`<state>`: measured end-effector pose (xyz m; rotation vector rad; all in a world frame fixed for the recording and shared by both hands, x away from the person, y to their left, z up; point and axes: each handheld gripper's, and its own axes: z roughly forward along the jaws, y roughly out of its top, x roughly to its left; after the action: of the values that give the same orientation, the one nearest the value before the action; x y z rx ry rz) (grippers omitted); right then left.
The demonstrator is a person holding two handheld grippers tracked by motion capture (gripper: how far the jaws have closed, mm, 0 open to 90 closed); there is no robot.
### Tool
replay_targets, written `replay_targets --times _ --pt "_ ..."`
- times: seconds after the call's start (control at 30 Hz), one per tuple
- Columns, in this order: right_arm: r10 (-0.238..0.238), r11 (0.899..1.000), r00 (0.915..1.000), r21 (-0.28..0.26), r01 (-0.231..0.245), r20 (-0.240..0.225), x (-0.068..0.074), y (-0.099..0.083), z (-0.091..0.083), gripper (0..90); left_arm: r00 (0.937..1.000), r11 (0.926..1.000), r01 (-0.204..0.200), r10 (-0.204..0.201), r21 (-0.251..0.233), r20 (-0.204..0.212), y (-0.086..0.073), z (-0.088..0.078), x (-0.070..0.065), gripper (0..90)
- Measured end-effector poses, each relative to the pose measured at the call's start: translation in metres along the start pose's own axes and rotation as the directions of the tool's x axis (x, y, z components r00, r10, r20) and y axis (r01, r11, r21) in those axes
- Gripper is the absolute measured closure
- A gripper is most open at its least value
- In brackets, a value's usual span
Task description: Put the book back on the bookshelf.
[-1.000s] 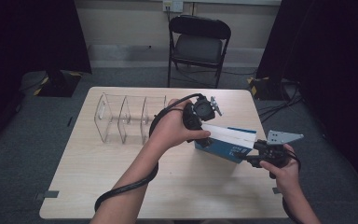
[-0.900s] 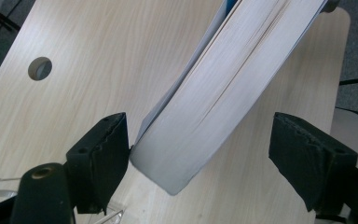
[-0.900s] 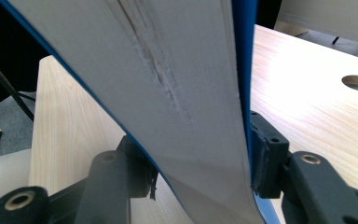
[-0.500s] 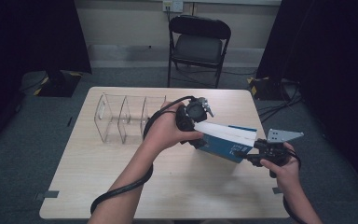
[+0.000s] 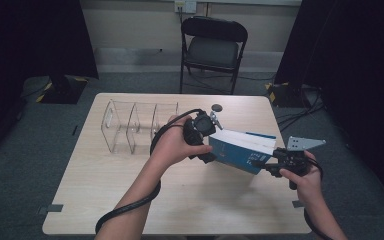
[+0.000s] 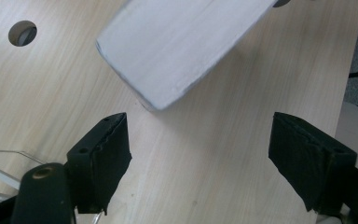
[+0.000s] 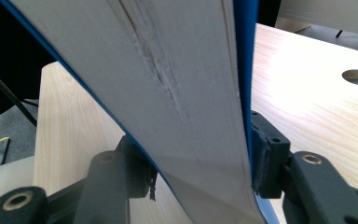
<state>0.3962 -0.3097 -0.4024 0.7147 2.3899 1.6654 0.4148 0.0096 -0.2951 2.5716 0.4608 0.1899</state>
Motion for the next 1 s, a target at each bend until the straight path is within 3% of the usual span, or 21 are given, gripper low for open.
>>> replay_targets --times 0.4,1.0 --pt "0.017 1.0 0.9998 0.007 -0.017 -0.001 -0.004 0.002 0.0 50.4 0.9991 0.9991 0.041 -0.041 -0.01 0.015 -0.021 0.014 -0.002 20.5" --pt "0.011 0.998 0.9998 0.069 -0.013 0.017 -0.008 0.012 0.0 50.8 0.9982 0.9982 0.057 -0.058 0.02 0.015 -0.047 0.026 -0.004 21.1"
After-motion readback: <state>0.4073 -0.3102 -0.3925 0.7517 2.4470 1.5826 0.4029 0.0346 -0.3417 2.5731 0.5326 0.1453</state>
